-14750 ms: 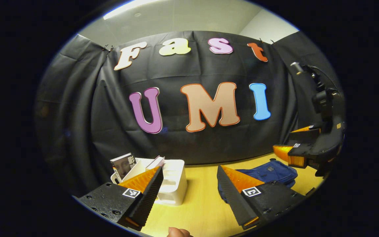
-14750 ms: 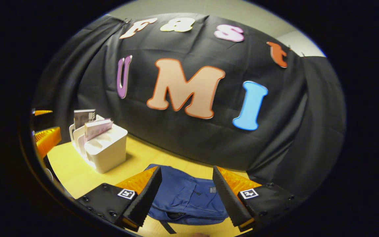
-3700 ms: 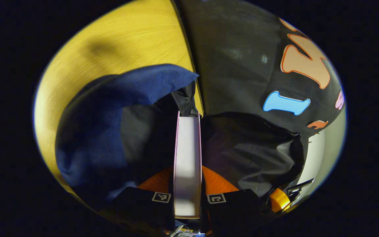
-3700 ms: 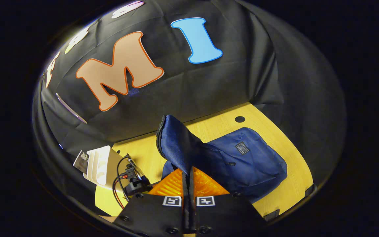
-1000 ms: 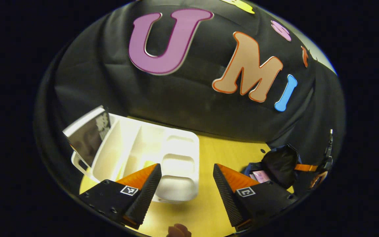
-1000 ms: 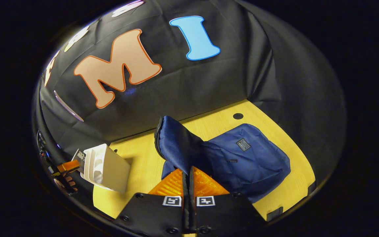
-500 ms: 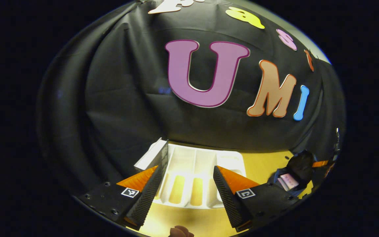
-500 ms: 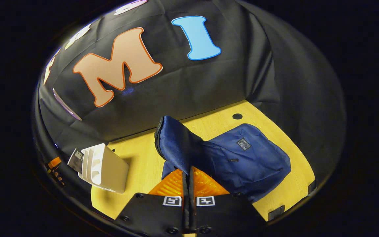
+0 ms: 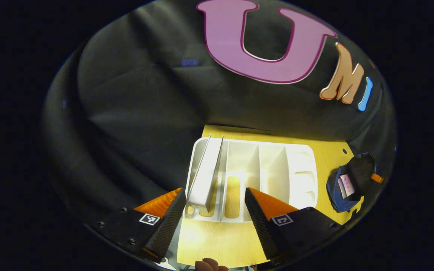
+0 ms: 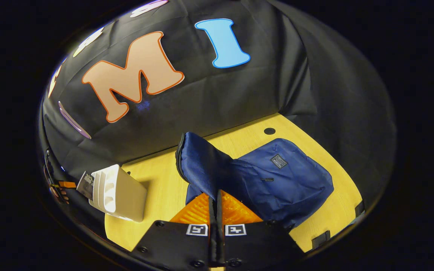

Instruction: Open the schoolbag, grab two books from the bookshelf and put them into the schoolbag.

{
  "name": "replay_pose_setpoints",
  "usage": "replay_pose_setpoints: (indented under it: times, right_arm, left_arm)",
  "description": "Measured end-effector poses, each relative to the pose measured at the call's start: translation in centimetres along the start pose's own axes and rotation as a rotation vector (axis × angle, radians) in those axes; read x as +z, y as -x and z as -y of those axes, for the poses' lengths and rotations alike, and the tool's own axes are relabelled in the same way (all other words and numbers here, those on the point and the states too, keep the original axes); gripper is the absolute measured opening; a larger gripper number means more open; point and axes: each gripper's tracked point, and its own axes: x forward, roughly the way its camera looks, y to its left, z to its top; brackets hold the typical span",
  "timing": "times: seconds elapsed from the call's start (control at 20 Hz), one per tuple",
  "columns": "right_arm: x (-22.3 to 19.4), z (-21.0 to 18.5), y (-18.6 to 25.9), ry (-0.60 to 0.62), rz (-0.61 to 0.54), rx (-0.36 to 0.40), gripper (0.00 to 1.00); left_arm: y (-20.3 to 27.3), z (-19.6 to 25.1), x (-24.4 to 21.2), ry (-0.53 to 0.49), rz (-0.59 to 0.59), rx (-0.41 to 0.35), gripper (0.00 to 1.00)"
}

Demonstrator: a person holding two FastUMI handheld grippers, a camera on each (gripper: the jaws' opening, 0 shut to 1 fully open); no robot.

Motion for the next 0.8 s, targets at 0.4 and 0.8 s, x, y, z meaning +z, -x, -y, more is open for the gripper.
replay_pose_setpoints:
  times: [0.4,0.8]
  right_arm:
    - [0.3,0.3,-0.1,-0.007,0.008,-0.014,0.03]
    - [0.2,0.5,-0.2,-0.007,0.009,-0.023,0.03]
  left_arm:
    - [-7.3,-2.5,-1.0,-0.082,-0.22,0.069,0.9]
    - [-9.4,-3.0,-2.3,-0.096,-0.344,0.09,0.77]
